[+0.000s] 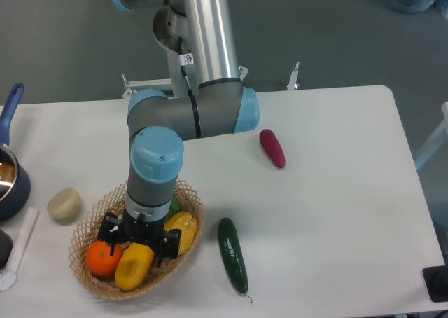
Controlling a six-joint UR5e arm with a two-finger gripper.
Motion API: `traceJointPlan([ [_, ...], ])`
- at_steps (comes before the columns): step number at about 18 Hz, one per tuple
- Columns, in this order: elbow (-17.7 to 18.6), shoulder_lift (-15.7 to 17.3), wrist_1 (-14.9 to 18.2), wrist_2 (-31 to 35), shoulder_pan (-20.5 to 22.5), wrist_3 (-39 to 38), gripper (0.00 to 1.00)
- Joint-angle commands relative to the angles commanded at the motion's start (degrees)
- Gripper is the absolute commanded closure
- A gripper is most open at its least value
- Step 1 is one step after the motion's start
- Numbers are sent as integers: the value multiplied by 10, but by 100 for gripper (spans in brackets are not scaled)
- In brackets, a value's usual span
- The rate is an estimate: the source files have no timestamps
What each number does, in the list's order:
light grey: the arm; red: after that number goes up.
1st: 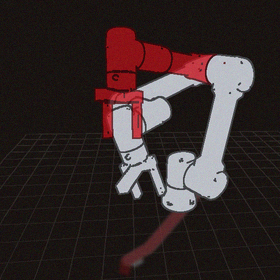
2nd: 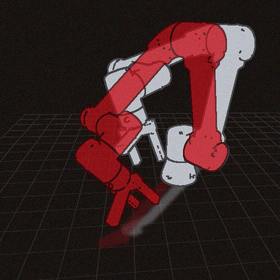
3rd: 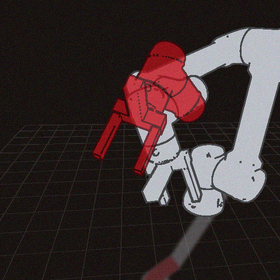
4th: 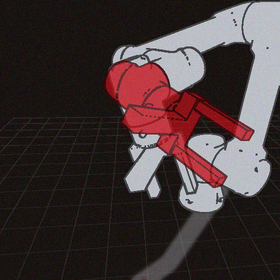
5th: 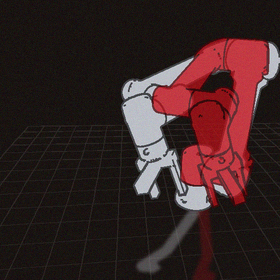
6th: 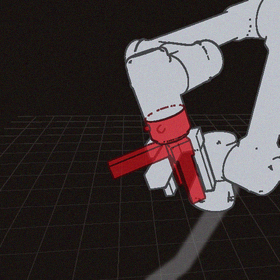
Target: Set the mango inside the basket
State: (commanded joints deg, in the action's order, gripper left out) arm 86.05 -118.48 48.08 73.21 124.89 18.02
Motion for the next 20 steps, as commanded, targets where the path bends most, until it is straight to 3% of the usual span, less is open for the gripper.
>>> traceJointPlan([
  [2,-21,15,1,39,3,17,0],
  [6,-61,26,0,232,22,92,0],
  [8,-73,33,0,266,52,94,0],
  [10,-79,43,1,272,80,118,0],
  [15,-71,77,10,270,154,304,0],
  [16,-70,90,20,267,163,338,0],
  [20,-50,151,117,229,211,498,0],
])
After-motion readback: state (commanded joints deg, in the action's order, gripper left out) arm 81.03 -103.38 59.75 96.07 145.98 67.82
